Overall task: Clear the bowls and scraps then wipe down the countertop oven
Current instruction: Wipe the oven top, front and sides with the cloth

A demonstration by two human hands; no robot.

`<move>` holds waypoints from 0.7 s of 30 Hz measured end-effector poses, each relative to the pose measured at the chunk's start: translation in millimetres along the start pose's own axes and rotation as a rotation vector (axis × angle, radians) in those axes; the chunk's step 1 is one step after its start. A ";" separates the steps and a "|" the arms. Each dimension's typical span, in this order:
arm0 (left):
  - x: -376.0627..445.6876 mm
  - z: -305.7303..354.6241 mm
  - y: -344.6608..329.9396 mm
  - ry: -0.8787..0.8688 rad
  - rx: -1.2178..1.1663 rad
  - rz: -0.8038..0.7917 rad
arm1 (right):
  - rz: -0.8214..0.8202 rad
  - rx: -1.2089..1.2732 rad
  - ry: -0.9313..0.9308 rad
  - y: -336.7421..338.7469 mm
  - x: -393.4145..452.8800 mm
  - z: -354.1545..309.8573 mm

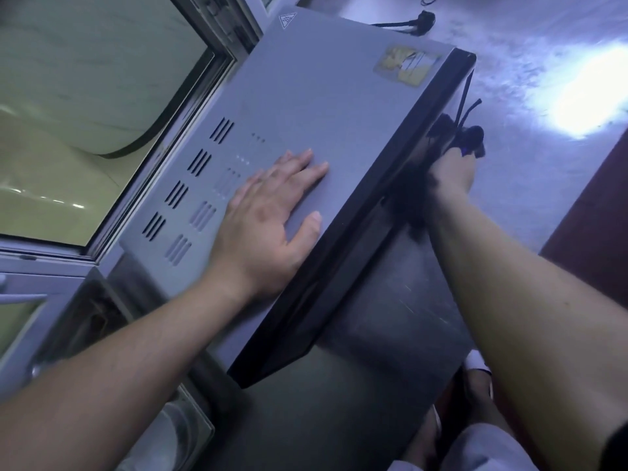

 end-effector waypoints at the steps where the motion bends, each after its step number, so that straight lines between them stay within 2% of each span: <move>1: 0.1 -0.1 0.3 -0.001 -0.001 0.002 | -0.005 0.012 0.029 -0.7 -6.7 3.9; 5: 0.0 1.5 0.6 -0.001 0.004 0.007 | -0.016 0.071 0.111 2.9 -36.0 22.0; 11: -0.6 1.9 -0.3 -0.010 0.011 0.018 | -0.035 0.098 0.069 17.5 -111.8 106.8; 18: -1.0 0.6 -0.7 -0.007 0.017 0.022 | -0.063 0.028 -0.074 39.3 -208.4 201.9; 21: -1.3 0.2 -1.1 -0.005 0.018 0.015 | -0.078 0.012 -0.208 42.4 -245.3 228.4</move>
Point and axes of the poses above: each hand's wrist, its own x-axis towards the middle knuckle, its own y-axis out of the back of the hand, z = x × y, the point moved 8 cm from there along x, towards the middle knuckle, and after that the axes turned 4 degrees about x, right-handed, at the moved point
